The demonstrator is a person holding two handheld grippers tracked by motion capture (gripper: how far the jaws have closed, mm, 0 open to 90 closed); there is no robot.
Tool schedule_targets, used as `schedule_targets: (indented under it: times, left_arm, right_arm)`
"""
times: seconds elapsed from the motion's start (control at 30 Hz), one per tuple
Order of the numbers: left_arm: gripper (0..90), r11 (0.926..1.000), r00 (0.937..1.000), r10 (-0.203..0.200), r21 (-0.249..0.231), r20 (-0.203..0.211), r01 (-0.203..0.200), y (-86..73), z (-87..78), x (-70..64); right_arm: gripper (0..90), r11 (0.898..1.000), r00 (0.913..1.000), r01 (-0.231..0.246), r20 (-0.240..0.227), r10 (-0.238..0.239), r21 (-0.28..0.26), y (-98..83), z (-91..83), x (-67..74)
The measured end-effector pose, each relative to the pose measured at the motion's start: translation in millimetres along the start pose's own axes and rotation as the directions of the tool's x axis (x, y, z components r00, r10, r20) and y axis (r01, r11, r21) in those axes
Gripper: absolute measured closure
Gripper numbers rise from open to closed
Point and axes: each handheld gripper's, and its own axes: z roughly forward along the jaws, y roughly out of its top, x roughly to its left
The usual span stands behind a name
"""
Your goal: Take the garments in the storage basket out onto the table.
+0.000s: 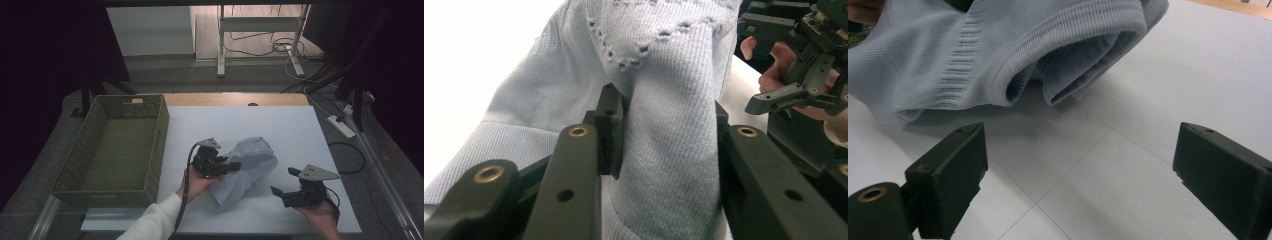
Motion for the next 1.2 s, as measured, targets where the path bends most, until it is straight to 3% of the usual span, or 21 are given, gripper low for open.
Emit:
schedule_targets:
  times: [0.4,0.47,0.53,0.7,0.8,1.2]
  left_arm:
    - [62.2,1.0000,1.0000,0.004,0.001,0.002,-0.004,-4.0,2.6,-1.3]
    - [60.0,1.0000,0.9999,0.007,-0.001,-0.013,-0.007,-4.2,3.0,-2.1]
    - [54.7,0.9999,0.9993,0.014,-0.005,-0.034,-0.014,-3.5,2.8,-3.1]
    - [27.0,0.9990,0.9992,-0.006,-0.046,-0.041,0.004,-0.7,-1.8,-3.7]
    - [21.8,0.9968,0.9993,0.004,-0.079,-0.037,-0.007,0.7,-7.8,-7.2]
    - [22.1,0.9930,0.9983,-0.019,-0.118,-0.056,0.013,-5.5,-37.3,-1.3]
  right_arm:
    - [7.6,1.000,1.0000,0.001,0.002,-0.001,0.002,0.1,0.2,0.4]
    - [7.7,1.000,1.0000,0.003,0.001,-0.003,0.004,0.1,0.0,0.3]
    - [7.6,1.000,1.0000,0.003,0.001,-0.003,0.004,0.1,-0.1,0.3]
    - [7.7,1.000,1.0000,0.000,0.001,0.000,0.000,0.1,-0.2,0.0]
    - [7.6,1.000,1.0000,-0.001,0.003,0.001,-0.001,0.1,0.0,0.0]
    - [7.6,1.000,1.0000,-0.002,0.006,0.002,0.001,-0.3,-1.1,-1.3]
